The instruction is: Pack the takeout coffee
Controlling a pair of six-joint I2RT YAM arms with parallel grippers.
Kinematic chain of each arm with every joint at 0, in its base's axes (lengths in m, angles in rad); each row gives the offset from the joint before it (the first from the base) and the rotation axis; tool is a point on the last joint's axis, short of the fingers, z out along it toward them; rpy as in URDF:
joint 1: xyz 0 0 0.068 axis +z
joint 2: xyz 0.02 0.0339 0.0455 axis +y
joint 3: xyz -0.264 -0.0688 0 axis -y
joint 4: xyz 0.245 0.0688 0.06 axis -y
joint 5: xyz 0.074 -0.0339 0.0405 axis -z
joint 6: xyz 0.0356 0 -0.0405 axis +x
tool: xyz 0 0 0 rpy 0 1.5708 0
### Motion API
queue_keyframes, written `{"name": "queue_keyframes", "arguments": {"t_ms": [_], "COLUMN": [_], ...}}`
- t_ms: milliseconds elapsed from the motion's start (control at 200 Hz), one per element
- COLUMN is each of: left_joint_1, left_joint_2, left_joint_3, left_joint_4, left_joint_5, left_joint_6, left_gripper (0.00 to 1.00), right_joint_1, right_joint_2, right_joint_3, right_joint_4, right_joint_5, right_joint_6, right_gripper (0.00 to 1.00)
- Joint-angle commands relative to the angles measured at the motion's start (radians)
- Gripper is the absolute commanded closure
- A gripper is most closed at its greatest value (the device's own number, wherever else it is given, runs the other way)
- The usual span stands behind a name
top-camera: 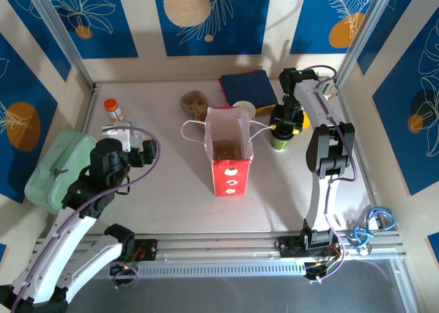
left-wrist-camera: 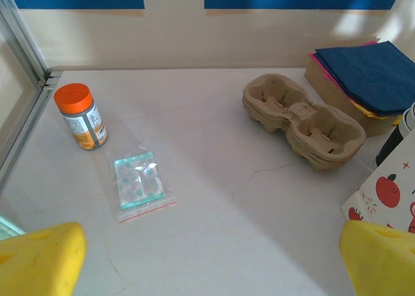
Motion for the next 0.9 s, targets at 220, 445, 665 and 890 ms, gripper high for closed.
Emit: {"name": "queue_keyframes", "arguments": {"t_ms": [220, 445, 665, 890], "left_joint_1": [0.009, 0.009, 0.009, 0.009], "left_joint_2": [-0.005, -0.004, 0.010, 0.024], "left_joint_3": [0.009, 0.009, 0.015, 0.013], "left_joint_4": [-0.016, -0.019, -0.025, -0.021], "left_joint_5": [0.019, 0.029, 0.049, 0.066], "left_joint_6": [0.000, -0.010, -0.021, -0.028], "left_gripper": [0.01, 0.01, 0.01, 0.01], "right_joint_1": [0.030, 0.039, 0.070, 0.122], "right_joint_2": [-0.127, -0.207, -0.287, -0.360], "right_joint_3": [-0.046, -0.090, -0.079, -0.041], "right_joint_4": [-0.114, -0.133, -0.184, -0.255], "right_joint_5": [-0.037, -0.027, -0.002, 0.026], "right_joint_6": [0.024, 0.033, 0.044, 0.074], "right_gripper": [0.31, 0.30, 0.31, 0.32]}}
